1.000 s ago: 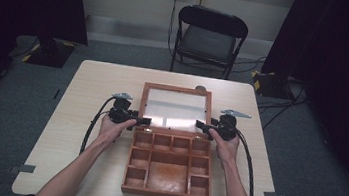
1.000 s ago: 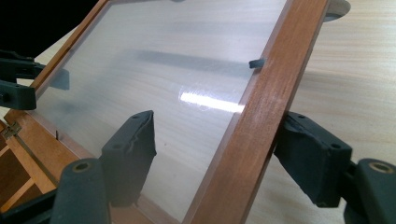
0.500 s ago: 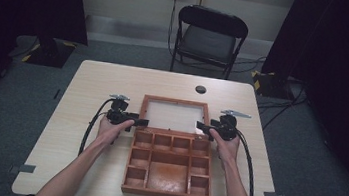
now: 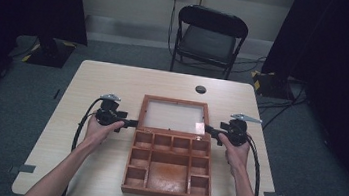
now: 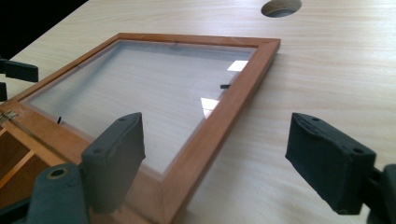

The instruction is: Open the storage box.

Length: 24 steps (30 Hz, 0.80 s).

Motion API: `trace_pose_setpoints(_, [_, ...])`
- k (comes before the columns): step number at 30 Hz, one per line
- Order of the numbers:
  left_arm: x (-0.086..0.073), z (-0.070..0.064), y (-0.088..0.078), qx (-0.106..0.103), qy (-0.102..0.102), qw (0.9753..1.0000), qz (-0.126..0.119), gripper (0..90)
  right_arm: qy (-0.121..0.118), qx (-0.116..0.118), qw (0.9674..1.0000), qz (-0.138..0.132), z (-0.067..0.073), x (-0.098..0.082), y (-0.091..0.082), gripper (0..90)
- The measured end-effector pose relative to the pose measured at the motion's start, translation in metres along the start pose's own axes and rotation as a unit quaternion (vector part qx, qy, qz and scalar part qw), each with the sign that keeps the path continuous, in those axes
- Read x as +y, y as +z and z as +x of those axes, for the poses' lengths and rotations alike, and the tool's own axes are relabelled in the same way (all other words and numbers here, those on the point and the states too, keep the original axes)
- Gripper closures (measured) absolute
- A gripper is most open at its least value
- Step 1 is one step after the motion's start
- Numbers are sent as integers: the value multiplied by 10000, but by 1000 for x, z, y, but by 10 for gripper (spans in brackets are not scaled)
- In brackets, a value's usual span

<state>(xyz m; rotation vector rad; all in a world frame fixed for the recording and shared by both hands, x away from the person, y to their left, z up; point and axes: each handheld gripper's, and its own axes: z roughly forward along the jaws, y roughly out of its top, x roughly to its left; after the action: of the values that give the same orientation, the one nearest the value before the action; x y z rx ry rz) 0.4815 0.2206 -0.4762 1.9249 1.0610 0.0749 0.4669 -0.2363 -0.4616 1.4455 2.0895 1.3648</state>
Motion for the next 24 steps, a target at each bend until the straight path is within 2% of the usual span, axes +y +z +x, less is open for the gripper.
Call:
trace_pose_setpoints(6, [-11,-1,-23,128,119,9998,13,186,-119,-125,9998,133,-1,-11,-23,159])
trace_pose_setpoints(10, [-20,-2,-39,265,97,9996,15,180,-211,-230,9992,263,-1,-20,-39,156])
trace_pose_setpoints(12, [-26,-4,-46,307,196,9993,80,170,-275,-364,9984,343,-2,-28,-47,156])
trace_pose_setpoints(14, [-33,-6,-53,405,259,9988,93,169,-299,-400,9976,470,-3,-34,-55,156])
trace_pose_setpoints(17, [-42,-7,-62,634,388,9969,241,169,-325,-535,9966,539,-4,-43,-69,156])
trace_pose_setpoints(20, [-54,-5,-66,988,508,9933,334,171,-264,-710,9949,671,-8,-55,-79,164])
trace_pose_setpoints(21, [-58,-3,-67,1036,524,9925,373,182,-248,-733,9945,706,-10,-60,-81,164])
trace_pose_setpoints(22, [-61,-1,-66,1009,424,9934,357,185,-236,-797,9940,717,-12,-65,-82,161])
trace_pose_setpoints(24, [-67,2,-68,1037,355,9933,374,185,-320,-950,9913,853,-15,-73,-82,157])
